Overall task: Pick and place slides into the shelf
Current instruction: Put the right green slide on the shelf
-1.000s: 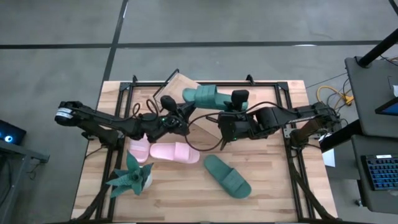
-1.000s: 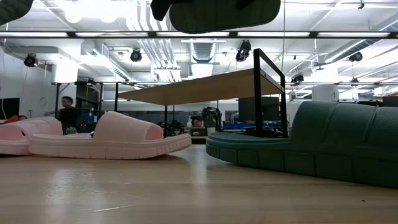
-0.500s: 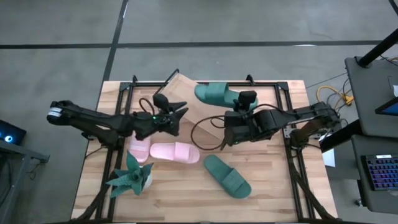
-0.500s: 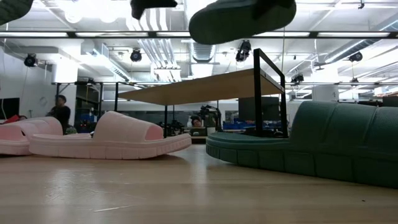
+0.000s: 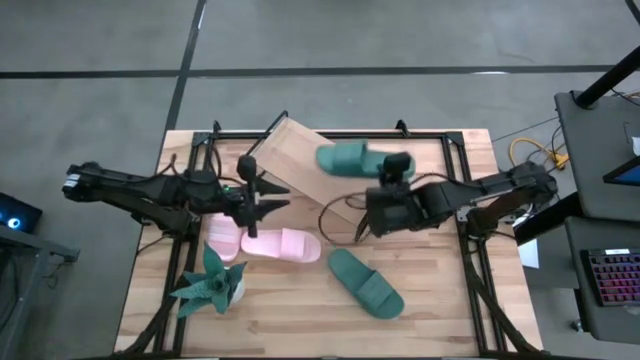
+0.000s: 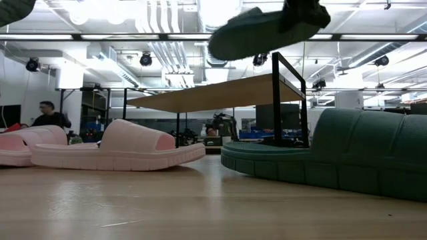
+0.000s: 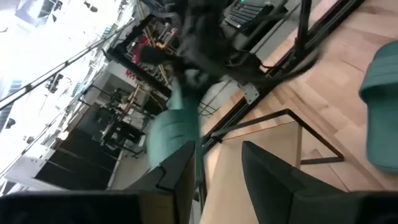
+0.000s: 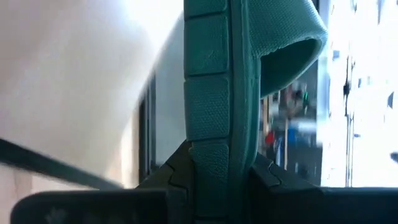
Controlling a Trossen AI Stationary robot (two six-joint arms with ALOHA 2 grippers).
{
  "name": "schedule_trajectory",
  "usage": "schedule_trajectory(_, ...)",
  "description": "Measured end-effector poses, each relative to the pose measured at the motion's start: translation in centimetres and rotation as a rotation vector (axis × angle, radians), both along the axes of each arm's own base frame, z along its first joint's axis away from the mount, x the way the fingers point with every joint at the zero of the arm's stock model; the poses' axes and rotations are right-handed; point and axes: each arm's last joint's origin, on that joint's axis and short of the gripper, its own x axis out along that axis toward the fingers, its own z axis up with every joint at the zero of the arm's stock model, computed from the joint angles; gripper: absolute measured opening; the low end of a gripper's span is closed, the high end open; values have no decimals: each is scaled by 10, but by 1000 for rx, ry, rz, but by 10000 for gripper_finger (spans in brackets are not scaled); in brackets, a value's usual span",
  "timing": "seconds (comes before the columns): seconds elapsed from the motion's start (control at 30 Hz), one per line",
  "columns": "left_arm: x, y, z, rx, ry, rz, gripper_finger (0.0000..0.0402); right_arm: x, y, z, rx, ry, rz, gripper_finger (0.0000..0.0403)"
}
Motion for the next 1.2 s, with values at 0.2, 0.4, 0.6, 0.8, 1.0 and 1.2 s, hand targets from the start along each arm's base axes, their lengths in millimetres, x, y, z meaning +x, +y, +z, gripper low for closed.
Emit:
schedule_trajectory(0.2,-2,0,0,0,3,-1,115,5,32,-3,47,-36,318,61)
schedule_trajectory(0.4,3,-1,-6,2,37,-20,115,-6,44,-1,53,-103,433,61)
schedule_trajectory(0.6,15,-4,-9,17,30,-56,115,-8,40,-8,69,-100,426,61)
schedule_trajectory(0.8,37,-8,-21,94,68,-61,115,-5,42,-11,64,-84,434,61)
schedule_trajectory(1.0,56,-10,-25,134,104,-37,115,-5,42,-11,73,-85,443,61)
schedule_trajectory(1.2,73,-12,-22,169,91,-10,115,-5,42,-11,76,-89,445,61)
